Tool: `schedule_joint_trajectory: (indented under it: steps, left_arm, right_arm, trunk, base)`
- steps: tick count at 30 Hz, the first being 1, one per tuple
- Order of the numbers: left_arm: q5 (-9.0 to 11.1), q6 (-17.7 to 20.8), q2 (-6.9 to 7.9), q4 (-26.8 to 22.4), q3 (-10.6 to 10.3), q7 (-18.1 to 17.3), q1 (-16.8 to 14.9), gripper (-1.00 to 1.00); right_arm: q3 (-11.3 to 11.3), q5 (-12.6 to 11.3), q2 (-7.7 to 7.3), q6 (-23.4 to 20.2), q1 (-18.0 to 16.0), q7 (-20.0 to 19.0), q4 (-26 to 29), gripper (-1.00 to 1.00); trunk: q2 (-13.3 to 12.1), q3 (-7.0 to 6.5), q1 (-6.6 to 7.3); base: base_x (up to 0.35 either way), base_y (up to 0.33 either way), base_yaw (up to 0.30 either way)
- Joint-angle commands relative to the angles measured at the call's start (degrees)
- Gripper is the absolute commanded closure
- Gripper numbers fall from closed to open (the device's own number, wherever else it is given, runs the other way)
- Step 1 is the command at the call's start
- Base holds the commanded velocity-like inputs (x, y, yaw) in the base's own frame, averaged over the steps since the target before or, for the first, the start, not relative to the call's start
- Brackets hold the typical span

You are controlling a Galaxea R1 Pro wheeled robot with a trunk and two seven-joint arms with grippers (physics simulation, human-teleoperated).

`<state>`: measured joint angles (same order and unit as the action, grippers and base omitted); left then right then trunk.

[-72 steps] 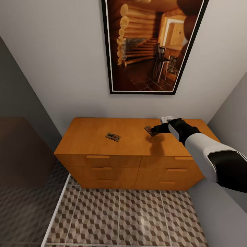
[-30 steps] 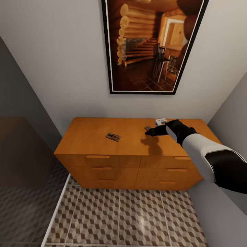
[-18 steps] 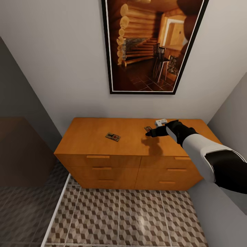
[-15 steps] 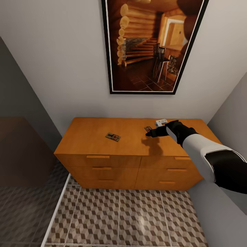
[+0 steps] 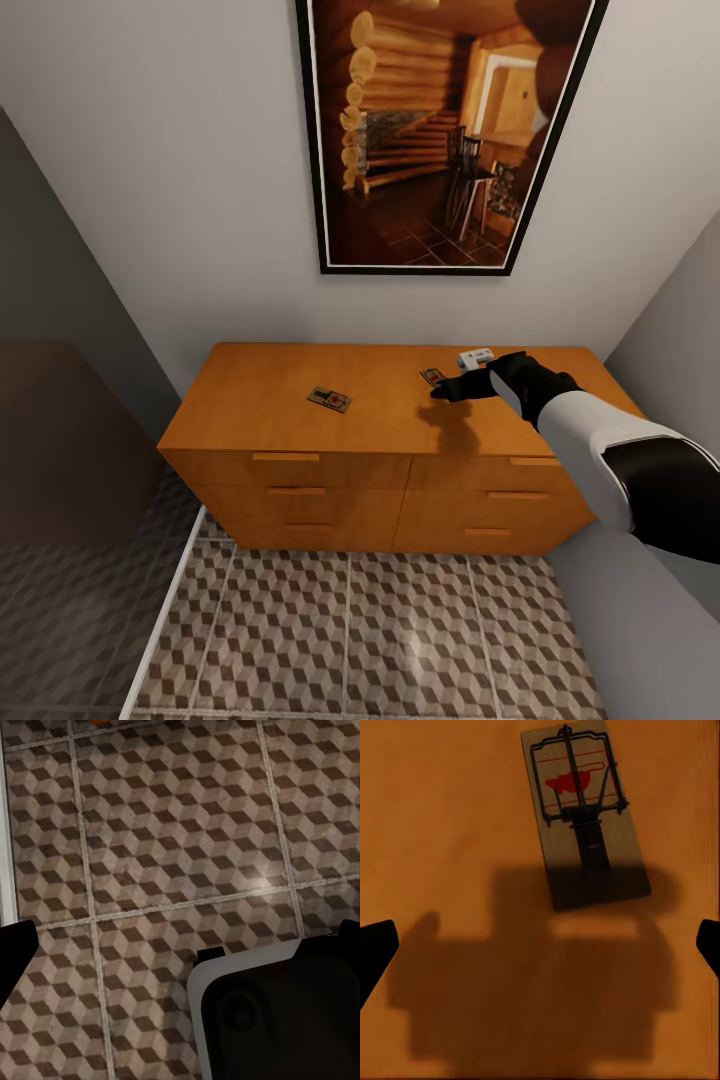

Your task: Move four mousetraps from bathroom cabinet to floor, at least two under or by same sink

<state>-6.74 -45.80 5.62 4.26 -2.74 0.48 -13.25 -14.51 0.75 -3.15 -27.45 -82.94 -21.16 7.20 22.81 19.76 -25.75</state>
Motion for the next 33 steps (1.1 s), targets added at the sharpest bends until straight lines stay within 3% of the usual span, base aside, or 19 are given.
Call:
schedule_joint_trajectory:
  steps: [1,10,25,33]
  left_arm:
    - [0.0,-0.3,0.0,0.2,-0.2,0.1,-0.1,-1.0]
    - [0.0,-0.3,0.0,0.2,-0.2,0.1,-0.1,-1.0]
    - [0.0,-0.3,-0.07,0.2,-0.2,0.1,-0.1,-1.0]
    - [0.0,-0.3,-0.08,0.2,-0.2,0.1,-0.1,-1.0]
  right_arm:
    - [-0.3,0.3,-0.13,-0.2,0.0,-0.3,0.1,-1.0]
    - [-0.3,3.3,-0.43,-0.5,0.0,-0.4,0.4,-1.0]
    - [0.0,3.9,-0.52,-1.3,0.0,-0.3,1.0,-1.0]
    - [0.2,3.8,-0.39,-7.2,0.0,-0.3,5.1,-1.0]
  trunk:
    - [0.1,0.09,-0.03]
    - [0.1,0.09,-0.03]
    - [0.1,0.09,-0.03]
    - [0.1,0.09,-0.03]
  base:
    - [0.0,0.0,0.0]
    - [0.0,0.0,0.0]
    - [0.0,0.0,0.0]
    - [0.0,0.0,0.0]
